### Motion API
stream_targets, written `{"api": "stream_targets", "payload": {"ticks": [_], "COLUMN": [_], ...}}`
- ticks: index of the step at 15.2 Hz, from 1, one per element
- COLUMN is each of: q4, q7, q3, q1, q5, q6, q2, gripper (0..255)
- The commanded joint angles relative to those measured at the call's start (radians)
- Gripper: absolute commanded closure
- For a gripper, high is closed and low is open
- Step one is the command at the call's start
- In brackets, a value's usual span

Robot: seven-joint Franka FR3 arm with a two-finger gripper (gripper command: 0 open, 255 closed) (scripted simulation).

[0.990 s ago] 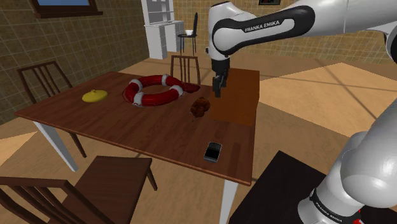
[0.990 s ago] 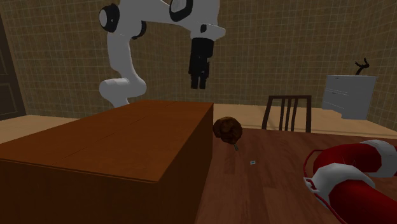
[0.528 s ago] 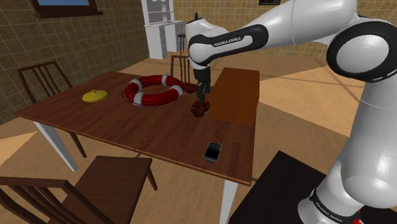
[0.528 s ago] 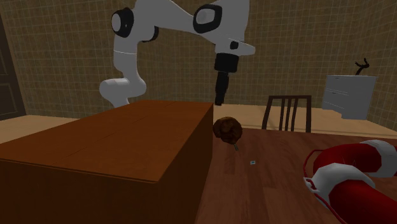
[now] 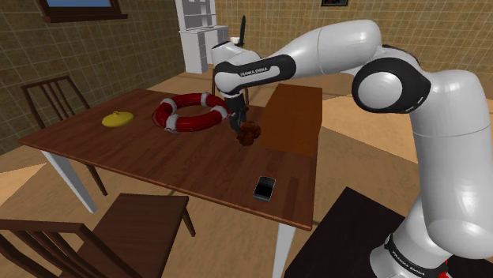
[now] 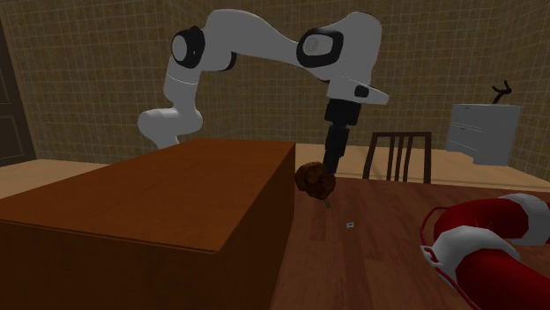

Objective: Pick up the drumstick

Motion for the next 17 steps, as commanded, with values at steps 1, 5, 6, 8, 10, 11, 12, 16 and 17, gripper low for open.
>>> {"api": "stream_targets", "payload": {"ticks": [1, 5, 6, 8, 10, 11, 12, 16, 17], "q4": [-0.006, -0.047, -0.047, -0.046, -0.046, -0.045, -0.045, -0.045, -0.047], "q7": [0.003, 0.012, 0.012, 0.012, 0.012, 0.011, 0.012, 0.011, 0.012], "q3": [0.0, 0.0, 0.0, 0.0, 0.0, 0.0, 0.0, 0.0, 0.0], "q1": [0.001, 0.0, 0.0, 0.0, 0.0, 0.0, 0.0, 0.0, 0.0], "q5": [-0.002, -0.004, -0.004, -0.004, -0.004, -0.004, -0.004, -0.004, -0.004], "q6": [0.021, 0.074, 0.074, 0.074, 0.074, 0.074, 0.074, 0.074, 0.074], "q2": [0.016, 0.029, 0.029, 0.03, 0.03, 0.031, 0.031, 0.031, 0.029], "gripper": [0, 0, 0, 255, 255, 255, 255, 255, 255]}}
